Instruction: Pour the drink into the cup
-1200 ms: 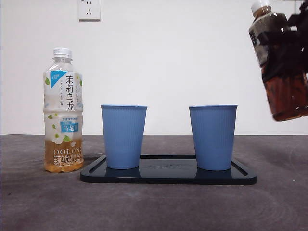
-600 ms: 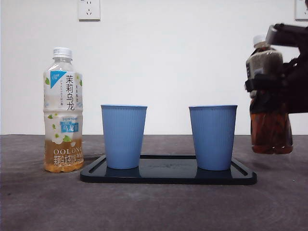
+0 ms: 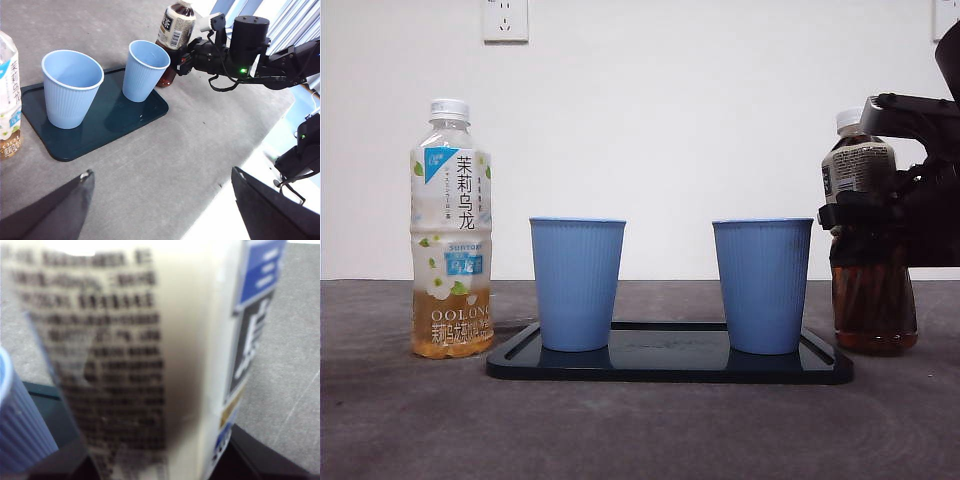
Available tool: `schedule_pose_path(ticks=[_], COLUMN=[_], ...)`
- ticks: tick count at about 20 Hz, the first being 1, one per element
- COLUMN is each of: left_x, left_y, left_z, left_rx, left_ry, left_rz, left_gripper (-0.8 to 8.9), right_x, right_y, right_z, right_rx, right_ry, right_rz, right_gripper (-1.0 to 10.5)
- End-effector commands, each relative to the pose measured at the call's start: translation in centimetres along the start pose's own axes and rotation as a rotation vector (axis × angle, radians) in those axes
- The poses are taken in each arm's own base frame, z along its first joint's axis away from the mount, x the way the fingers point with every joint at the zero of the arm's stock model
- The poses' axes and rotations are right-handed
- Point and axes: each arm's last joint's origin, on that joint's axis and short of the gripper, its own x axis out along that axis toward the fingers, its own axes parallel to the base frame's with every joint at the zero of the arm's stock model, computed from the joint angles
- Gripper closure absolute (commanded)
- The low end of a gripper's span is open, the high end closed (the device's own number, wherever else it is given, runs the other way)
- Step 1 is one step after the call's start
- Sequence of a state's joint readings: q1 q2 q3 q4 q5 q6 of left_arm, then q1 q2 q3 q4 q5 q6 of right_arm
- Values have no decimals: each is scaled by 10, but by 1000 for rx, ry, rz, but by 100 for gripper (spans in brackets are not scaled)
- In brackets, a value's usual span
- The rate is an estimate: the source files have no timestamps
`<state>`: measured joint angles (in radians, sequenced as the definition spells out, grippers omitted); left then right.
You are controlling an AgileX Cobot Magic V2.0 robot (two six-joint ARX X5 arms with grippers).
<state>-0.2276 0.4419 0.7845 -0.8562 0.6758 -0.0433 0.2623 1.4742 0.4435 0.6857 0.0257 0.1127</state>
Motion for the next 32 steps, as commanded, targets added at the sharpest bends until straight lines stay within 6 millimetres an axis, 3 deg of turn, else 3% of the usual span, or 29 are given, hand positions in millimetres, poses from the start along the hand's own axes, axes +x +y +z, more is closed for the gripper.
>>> schedule_pose_path(ticks=[1,14,21,24,28,30,32], left_x=[-3,-3,-3,-3,-4,0,12], left_y=[-3,-3,-2,1,6,11,21], left_z=[5,4,4,4,7,8,1], left_rx=[16,12,12,13,32,46,49], left_ry=[-20,-14,-17,-22,-55,-89,-107], left_rz=[0,0,28,117,312,344,349], left_gripper=[376,376,376,375,337,277,276], right_x=[2,2,-10,-27,-68,-94,-116], right_y=[2,1,2,2,6,13,18], right_z=[10,-1,6,9,16,18,19], right_rx=[11,9,7,27,119,146,187], right_ry=[-64,56,81,157,259,308,356], right_rz=[10,-3,-5,-16,-4,88,215], right_gripper=[715,574,554,554,554,554,555])
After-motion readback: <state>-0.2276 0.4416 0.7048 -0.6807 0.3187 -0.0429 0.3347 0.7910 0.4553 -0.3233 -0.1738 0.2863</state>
